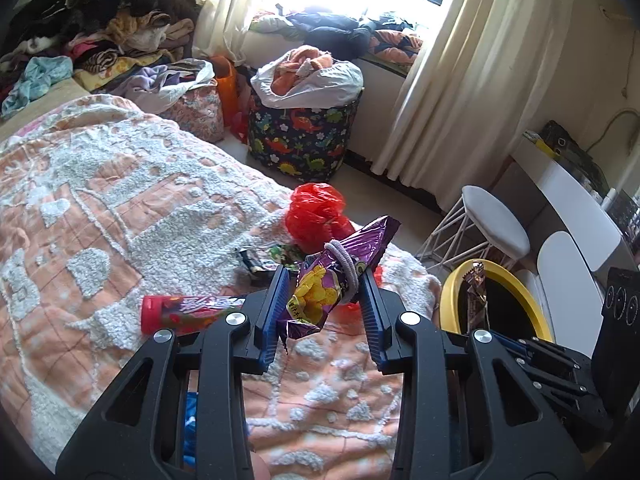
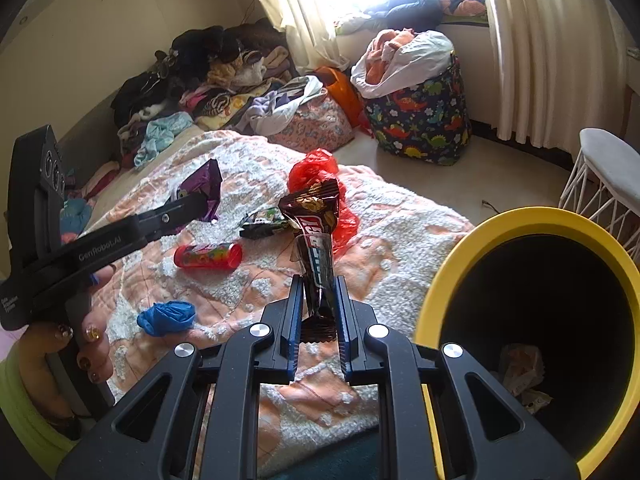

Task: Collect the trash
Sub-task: 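Carry the chip bag and chocolate wrapper over the yellow bin with both grippers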

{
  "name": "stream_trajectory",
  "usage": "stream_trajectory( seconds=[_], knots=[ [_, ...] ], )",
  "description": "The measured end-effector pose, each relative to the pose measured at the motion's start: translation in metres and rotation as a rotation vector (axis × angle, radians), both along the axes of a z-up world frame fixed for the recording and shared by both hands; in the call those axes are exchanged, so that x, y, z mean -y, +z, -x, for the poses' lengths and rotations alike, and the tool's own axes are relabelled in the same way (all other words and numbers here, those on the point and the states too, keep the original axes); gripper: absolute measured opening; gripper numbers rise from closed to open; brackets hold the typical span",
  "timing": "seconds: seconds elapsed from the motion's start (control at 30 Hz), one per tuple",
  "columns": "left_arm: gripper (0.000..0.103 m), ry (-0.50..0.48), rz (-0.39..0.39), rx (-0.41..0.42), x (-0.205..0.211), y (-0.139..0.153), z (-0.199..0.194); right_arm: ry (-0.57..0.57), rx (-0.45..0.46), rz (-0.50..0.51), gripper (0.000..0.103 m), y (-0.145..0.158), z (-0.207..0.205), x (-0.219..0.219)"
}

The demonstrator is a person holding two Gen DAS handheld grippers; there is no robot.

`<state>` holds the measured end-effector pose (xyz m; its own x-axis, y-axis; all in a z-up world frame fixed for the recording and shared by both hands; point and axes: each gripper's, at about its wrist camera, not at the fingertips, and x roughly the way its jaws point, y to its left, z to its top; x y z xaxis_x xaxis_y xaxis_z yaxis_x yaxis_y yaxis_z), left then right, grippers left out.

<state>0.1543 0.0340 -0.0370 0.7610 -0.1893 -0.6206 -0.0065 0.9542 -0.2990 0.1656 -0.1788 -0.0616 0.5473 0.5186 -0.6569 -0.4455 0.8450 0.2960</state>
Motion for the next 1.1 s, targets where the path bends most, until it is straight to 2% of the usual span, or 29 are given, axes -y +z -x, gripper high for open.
stream_trajectory(
  seconds=[1.1],
  knots=[
    [0.028, -0.154, -0.057, 0.036, 0.077, 0.011, 0.018, -0.129, 0.045, -0.074, 0.015, 0.017, 0.013, 0.068]
  ],
)
